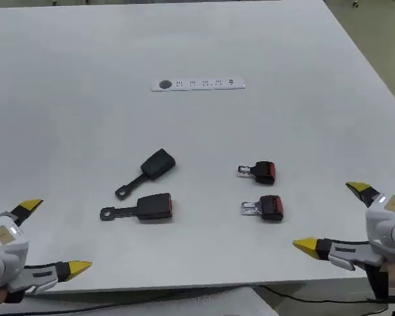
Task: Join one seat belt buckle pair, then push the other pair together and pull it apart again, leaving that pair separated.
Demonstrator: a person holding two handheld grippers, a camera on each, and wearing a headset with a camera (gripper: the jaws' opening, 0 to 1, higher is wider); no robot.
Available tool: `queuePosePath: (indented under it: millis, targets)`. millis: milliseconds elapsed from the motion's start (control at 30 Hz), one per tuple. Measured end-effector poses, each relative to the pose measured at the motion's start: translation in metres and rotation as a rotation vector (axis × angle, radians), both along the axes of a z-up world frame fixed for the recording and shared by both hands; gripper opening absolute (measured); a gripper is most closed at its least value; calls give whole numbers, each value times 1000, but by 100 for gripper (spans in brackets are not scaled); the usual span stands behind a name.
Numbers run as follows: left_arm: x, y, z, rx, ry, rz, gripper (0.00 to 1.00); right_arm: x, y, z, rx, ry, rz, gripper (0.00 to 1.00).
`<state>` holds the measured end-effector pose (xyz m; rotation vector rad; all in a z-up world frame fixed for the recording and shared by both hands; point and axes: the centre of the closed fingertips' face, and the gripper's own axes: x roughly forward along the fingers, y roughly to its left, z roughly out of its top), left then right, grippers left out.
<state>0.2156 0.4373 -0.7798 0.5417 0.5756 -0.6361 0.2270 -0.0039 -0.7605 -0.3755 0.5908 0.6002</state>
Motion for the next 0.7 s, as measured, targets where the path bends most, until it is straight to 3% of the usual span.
queuePosePath:
  millis: [200,367,400,433,533,633,700]
  targets:
    - [7,8,9,-23,-32,44,97,-4,-6,1,-7,-9,-16,97]
    - [7,6,8,-25,-35,38,97,-6,-16,5,-17,-13,-21,97]
    - [7,6,8,-24,-34,37,97,-6,-18,5,1,-4,-44,96]
    - [6,5,7,-21,-32,33,97,-5,-16,7,63,11,-87,96]
    - [5,7,4,-10,-24,34,98,0,-6,12,135,9,-108,96]
    - [6,11,2,-12,-15,50,98,1,-2,11,112,5,-110,96]
    - [6,10,3,-15,-14,51,99,-1,0,7,88,29,-94,95]
